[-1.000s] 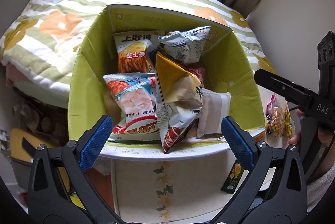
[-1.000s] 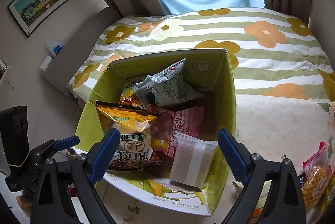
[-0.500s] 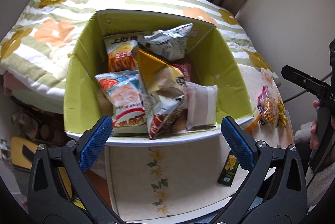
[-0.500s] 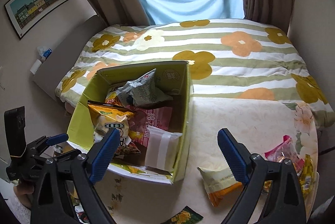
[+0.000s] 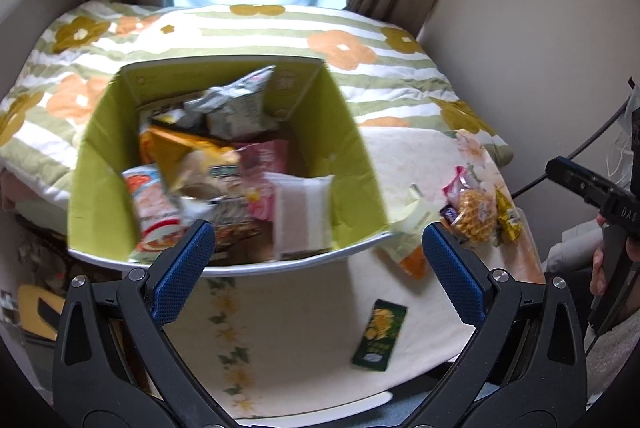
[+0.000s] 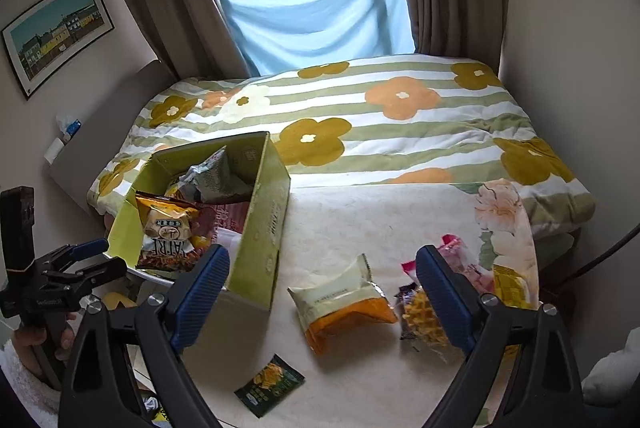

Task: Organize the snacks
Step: 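Grasp the cream-orange cracker bag with the left tool while the right tool grasps the waffle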

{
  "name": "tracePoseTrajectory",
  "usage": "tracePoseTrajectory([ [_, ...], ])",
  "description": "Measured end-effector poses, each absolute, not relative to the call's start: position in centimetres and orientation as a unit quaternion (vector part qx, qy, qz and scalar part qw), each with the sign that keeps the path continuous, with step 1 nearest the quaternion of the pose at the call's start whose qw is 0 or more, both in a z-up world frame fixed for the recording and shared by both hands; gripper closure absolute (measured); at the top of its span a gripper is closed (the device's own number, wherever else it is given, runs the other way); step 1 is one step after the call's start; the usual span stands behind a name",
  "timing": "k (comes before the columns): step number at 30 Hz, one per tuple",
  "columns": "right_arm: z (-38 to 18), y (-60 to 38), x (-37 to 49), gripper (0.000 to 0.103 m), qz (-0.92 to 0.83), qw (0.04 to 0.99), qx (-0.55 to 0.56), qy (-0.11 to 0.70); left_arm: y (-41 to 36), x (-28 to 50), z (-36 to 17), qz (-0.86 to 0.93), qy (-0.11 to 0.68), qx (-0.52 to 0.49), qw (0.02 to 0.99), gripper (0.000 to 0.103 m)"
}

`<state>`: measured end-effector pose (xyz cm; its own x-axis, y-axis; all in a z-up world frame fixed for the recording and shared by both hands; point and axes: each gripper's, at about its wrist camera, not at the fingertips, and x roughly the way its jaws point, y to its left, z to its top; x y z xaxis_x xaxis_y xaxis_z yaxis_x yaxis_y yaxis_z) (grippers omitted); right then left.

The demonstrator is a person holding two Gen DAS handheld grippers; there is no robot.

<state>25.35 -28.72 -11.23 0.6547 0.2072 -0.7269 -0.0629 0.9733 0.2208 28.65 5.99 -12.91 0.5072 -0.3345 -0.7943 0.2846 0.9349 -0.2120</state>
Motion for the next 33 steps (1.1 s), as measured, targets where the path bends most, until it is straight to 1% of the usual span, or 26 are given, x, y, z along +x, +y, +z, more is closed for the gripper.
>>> tracePoseTrajectory([
  [6,-12.6,-33.3,23.7,0.01,0.064,0.901,0.067,0.423,-1.6,28.2,-13.3,-0.212,0.469,0.012,0.857,0.0],
  [13,-15.1,-37.8,23.1,0.01,0.072,0.887,0.107,0.444,-9.8,28.7,-15.2,-0.238,0.489,0.061,0.837,0.0],
  [16,-16.2,-38.6,23.4,0.01,0.073,0.877,0.126,0.458,-12.6,29.3,-16.7,-0.257,0.51,0.069,0.818,0.0],
  [26,-20.6,-39.7,25.0,0.01,0.044,0.848,0.214,0.484,-17.8,31.9,-22.9,-0.282,0.567,0.199,0.747,0.0],
  [30,-22.1,-39.5,25.2,0.01,0.009,0.835,0.26,0.485,-18.4,33.1,-25.0,-0.296,0.593,0.222,0.715,0.0],
  [32,-23.0,-39.1,25.5,0.006,-0.008,0.83,0.267,0.49,-18.7,33.5,-25.9,-0.302,0.599,0.237,0.703,0.0],
  [33,-23.3,-38.9,25.6,0.001,-0.017,0.828,0.268,0.492,-18.9,33.6,-26.4,-0.306,0.601,0.245,0.697,0.001],
])
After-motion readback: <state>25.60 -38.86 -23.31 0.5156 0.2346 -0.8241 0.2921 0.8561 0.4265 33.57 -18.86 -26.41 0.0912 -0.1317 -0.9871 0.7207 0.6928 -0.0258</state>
